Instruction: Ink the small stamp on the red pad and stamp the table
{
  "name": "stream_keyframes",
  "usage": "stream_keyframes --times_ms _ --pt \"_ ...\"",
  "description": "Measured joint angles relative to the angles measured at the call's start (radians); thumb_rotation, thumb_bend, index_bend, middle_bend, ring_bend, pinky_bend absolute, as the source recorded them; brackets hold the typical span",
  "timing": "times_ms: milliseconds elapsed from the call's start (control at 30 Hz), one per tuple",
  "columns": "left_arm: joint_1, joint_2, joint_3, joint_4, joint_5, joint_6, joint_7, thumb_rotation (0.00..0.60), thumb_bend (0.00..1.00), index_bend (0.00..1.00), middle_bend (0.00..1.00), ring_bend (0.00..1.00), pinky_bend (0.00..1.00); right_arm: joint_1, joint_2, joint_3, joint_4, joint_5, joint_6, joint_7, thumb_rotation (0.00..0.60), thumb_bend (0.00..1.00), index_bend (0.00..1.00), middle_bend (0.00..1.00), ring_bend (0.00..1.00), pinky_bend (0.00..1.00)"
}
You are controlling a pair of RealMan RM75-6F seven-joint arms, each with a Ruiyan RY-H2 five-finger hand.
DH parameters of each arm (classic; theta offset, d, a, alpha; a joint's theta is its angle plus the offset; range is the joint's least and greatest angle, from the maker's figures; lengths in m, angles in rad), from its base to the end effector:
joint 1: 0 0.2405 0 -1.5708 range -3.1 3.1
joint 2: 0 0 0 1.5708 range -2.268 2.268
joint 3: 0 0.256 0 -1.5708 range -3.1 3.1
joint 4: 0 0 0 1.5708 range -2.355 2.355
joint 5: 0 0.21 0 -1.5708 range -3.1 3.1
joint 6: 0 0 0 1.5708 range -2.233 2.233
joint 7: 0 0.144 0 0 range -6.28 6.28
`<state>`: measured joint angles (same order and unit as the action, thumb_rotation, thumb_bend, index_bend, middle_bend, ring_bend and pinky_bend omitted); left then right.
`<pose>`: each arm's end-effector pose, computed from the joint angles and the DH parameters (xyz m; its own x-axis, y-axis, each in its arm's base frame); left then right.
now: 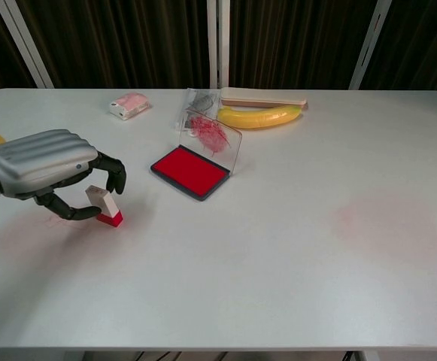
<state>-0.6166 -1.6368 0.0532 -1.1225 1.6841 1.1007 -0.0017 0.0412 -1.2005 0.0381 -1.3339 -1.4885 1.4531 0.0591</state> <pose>-0.2150 0.2919 -0.0436 0.5942 0.1809 0.7837 0.6742 -0.6433 -0.3627 -0.3692 -0.1661 0.1587 0.5133 -0.0535 0.8565 -0.8545 0.0605 0.5159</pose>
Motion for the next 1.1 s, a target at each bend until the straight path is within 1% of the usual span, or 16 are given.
stream_keyframes --times_ms 367,633,900,1100 --pt "-0.005 -0.001 -0.002 -0.012 -0.025 -0.016 0.025 0.600 0.32 0.49 0.52 0.86 1.00 0.000 -0.003 0.001 0.009 0.002 -0.001 0.006 0.600 0.15 0.00 0.00 0.00 0.00" --pt "-0.004 -0.004 -0.006 -0.013 -0.038 -0.014 0.024 0.600 0.34 0.55 0.59 0.88 1.00 0.000 -0.005 0.001 0.010 0.002 -0.002 0.005 0.600 0.15 0.00 0.00 0.00 0.00" --pt "-0.002 -0.002 -0.020 -0.036 -0.072 -0.023 -0.039 0.600 0.39 0.60 0.64 0.91 1.00 -0.001 -0.005 0.000 0.009 0.003 -0.003 0.002 0.600 0.15 0.00 0.00 0.00 0.00" --pt "-0.013 0.017 -0.052 -0.075 -0.120 -0.056 -0.098 0.600 0.41 0.62 0.67 0.92 1.00 0.001 -0.003 0.001 0.004 0.001 -0.003 -0.001 0.600 0.15 0.00 0.00 0.00 0.00"
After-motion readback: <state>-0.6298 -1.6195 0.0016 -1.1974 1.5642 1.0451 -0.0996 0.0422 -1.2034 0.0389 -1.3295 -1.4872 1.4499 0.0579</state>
